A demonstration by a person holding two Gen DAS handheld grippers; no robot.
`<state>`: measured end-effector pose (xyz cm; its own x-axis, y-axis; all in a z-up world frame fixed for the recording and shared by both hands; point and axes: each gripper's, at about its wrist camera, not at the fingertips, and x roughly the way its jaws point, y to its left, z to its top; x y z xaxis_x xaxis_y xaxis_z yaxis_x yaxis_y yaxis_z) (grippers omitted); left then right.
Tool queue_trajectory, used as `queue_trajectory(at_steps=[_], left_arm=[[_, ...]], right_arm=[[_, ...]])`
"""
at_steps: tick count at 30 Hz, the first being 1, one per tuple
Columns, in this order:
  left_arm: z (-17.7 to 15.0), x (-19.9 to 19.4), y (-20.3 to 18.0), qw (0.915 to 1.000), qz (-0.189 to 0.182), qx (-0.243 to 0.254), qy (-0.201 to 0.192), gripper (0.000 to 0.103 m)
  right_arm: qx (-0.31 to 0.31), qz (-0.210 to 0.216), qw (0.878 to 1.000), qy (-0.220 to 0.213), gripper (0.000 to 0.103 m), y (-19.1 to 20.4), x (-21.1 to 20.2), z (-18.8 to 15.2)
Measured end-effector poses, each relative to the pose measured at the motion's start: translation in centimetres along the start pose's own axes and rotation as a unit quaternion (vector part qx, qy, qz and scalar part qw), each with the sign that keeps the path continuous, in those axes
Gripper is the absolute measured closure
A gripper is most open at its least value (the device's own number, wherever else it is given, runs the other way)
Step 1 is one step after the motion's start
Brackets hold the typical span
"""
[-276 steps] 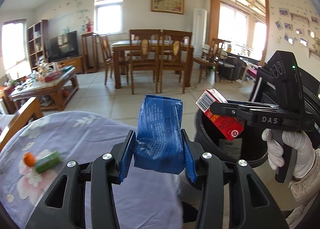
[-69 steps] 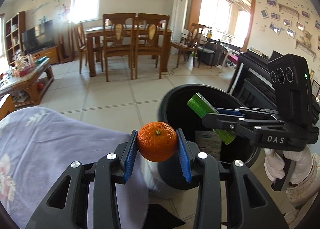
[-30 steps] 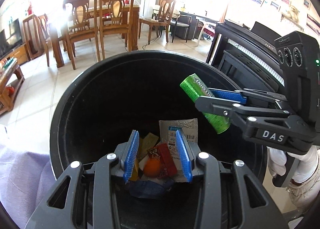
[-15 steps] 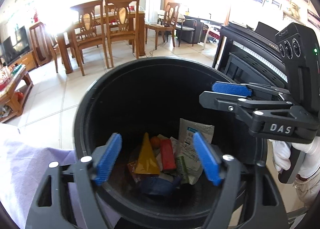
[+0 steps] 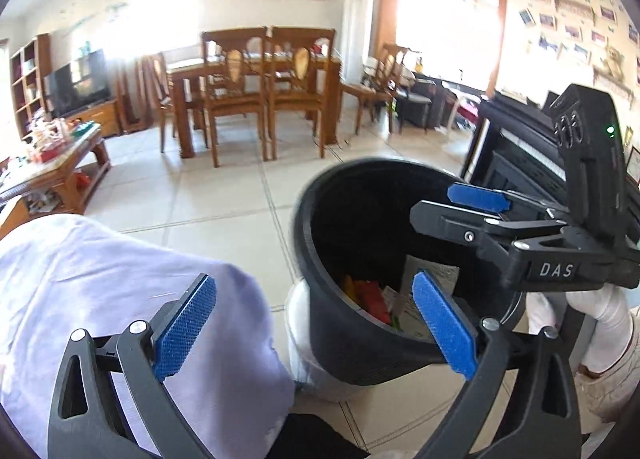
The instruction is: Collect trash
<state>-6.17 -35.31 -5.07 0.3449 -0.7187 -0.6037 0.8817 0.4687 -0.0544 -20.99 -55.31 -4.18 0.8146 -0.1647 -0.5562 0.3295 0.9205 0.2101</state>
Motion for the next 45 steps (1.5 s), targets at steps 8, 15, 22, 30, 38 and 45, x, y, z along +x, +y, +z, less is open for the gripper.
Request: queue_trajectory(at_steps=[8, 15, 22, 30, 38, 45], left_arm=[[-1.6, -4.7, 4.2, 0.9979, 0.047, -0.038, -0.024, 0.005], [-3.9, -9.1, 9.4, 0.9891, 0.113, -0.083, -0.045, 0.005], [-6.6, -14.3, 14.7, 0.9683, 0.207, -0.117, -0.075, 0.005], [-10.0, -19.2, 20.1, 0.9407, 0.279, -0.167, -0.096, 0.005], [-11.8, -22.1, 22.6, 0.9088, 0.355, -0.183, -0.122, 0.005], [-12.1, -23.5, 23.7, 0.8885, 0.391, -0.19, -0.146, 0.005]], right_arm=[[-0.012, 0.023, 1.0, -0.002, 0.005, 6.8, 1.7, 1.2], [-0.044, 0.055, 0.997, 0.015, 0.005, 14.3, 4.3, 1.8], [-0.076, 0.091, 0.993, 0.017, 0.005, 23.2, 7.7, 2.2], [-0.102, 0.131, 0.986, -0.004, 0.005, 31.9, 10.5, 2.2], [-0.127, 0.118, 0.983, -0.056, 0.005, 38.0, 12.5, 1.3], [-0.149, 0.098, 0.979, -0.101, 0.005, 39.1, 12.9, 0.4]])
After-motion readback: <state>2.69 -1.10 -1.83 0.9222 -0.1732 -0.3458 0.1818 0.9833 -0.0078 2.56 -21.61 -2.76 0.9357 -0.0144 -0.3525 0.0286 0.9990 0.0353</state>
